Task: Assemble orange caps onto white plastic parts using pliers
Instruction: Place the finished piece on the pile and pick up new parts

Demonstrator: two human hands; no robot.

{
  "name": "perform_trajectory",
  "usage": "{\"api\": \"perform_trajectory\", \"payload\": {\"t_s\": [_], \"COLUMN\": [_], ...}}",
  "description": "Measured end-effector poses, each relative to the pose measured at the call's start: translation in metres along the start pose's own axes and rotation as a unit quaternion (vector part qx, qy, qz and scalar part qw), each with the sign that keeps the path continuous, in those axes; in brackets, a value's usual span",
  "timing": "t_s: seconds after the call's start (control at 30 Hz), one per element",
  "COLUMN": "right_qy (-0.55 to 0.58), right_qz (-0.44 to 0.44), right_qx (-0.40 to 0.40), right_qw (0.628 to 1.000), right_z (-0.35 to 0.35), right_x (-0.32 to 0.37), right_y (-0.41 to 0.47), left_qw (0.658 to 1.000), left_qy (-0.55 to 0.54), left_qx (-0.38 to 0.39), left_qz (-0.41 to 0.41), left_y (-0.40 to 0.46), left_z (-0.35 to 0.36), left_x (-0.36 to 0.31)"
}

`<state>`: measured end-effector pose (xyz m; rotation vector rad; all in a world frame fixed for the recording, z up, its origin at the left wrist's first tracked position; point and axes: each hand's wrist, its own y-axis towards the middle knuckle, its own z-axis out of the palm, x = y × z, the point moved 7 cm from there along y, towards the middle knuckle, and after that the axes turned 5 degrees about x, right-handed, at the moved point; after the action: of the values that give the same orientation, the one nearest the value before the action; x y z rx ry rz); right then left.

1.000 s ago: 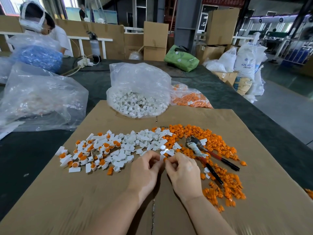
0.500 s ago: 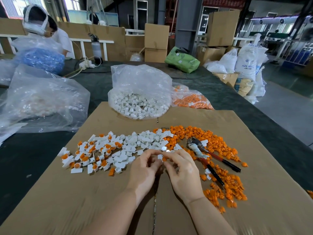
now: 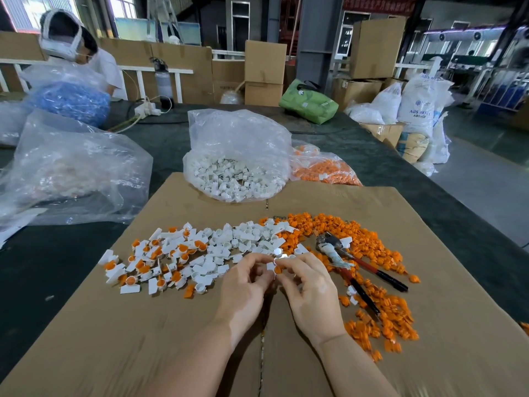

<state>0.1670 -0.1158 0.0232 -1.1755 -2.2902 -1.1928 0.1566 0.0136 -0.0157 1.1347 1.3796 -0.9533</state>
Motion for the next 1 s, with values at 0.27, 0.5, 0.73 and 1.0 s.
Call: {"api": "perform_trajectory", "payload": {"t_s": [0.27,0.5,0.73,1.0], "right_qy": [-0.011,-0.025,-0.125,-0.330], "right_qz": [0.000,-0.002,0.039,0.370], "right_qx": [0.003,0.006,-0.063,0.121], "right_qw": [1.000,1.000,0.989,0.860], "right_z": [0.000,0.002,-0.021,-0.058], "right_x": [0.001,-0.001,-0.008,-0.076], "right_y": [0.000,-0.001,0.001,-0.004], "left_qw": [1.000,0.999,0.999,0.997], "left_qy": [-0.007,0.050,0.049,0.079], "left_qx": [-0.003,-0.019,-0.023,-0.020], "left_qz": [-0.008,0.009,0.004,0.001], "left_y": [0.001,0.004,0.007,0.006], "left_z": [0.001,0.000,0.000,0.001], "left_x": [0.003,0.002,0.004,0.002]}}
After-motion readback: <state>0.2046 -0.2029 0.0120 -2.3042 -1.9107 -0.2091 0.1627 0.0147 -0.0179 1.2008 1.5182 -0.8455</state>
